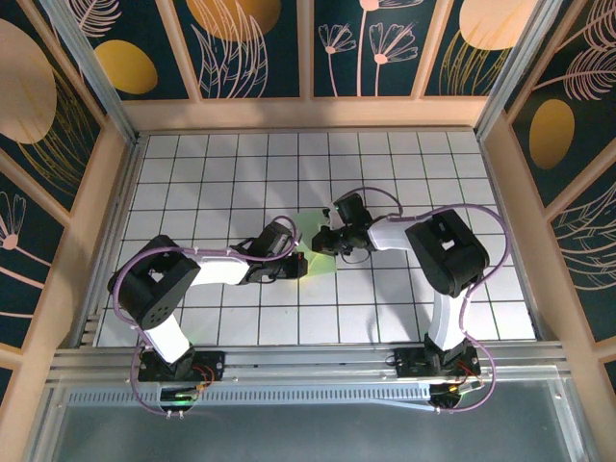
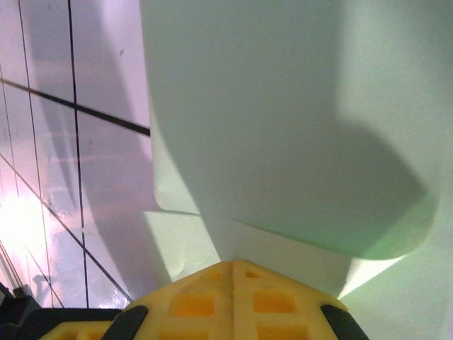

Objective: Fold a paper plane with a square sheet of paper (fold left side to right side)
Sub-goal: Fold the triangle a second time at the center of the table.

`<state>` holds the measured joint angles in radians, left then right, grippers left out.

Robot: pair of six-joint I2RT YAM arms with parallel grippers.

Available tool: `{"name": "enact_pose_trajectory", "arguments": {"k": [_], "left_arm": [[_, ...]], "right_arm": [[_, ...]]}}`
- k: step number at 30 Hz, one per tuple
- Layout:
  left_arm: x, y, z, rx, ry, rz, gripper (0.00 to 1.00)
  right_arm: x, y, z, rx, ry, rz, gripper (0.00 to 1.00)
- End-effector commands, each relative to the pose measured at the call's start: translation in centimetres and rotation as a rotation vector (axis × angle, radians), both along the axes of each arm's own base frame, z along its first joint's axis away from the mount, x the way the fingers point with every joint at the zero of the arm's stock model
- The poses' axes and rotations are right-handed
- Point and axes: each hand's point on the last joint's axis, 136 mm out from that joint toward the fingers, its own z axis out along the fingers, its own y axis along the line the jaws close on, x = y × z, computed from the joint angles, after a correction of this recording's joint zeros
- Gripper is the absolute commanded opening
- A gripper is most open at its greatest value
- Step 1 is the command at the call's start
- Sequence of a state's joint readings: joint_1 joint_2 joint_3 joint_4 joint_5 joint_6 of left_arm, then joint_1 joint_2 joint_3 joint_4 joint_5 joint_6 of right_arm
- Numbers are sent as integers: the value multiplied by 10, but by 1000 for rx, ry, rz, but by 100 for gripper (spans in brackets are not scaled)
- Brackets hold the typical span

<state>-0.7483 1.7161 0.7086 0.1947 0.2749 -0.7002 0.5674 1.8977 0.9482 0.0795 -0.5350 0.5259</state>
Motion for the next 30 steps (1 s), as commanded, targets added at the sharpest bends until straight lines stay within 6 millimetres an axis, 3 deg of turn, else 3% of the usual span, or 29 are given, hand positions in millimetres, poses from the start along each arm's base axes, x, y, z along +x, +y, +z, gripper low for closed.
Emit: {"name": "enact_pose_trajectory", "arguments": {"k": [1, 9, 14, 21, 26, 30], "left_arm": [[-31, 32, -43, 162, 119, -11, 0], [-30, 30, -43, 154, 112, -13, 0], [-27, 26, -41, 143, 96, -22, 0], [-20, 15, -35, 118, 65, -54, 0], [-18, 13, -33, 126, 50, -71, 0], [-15, 13, -32, 138, 40, -71, 0]], "right_arm": [[39, -36, -16, -95, -48, -107, 0], [69, -59, -17, -73, -49, -163, 0], [73, -66, 10, -59, -104, -179, 0], [45, -61, 48, 30, -135, -138, 0], [13, -28, 46, 106, -72, -40, 0], [2, -3, 35, 120, -35, 3, 0]]}}
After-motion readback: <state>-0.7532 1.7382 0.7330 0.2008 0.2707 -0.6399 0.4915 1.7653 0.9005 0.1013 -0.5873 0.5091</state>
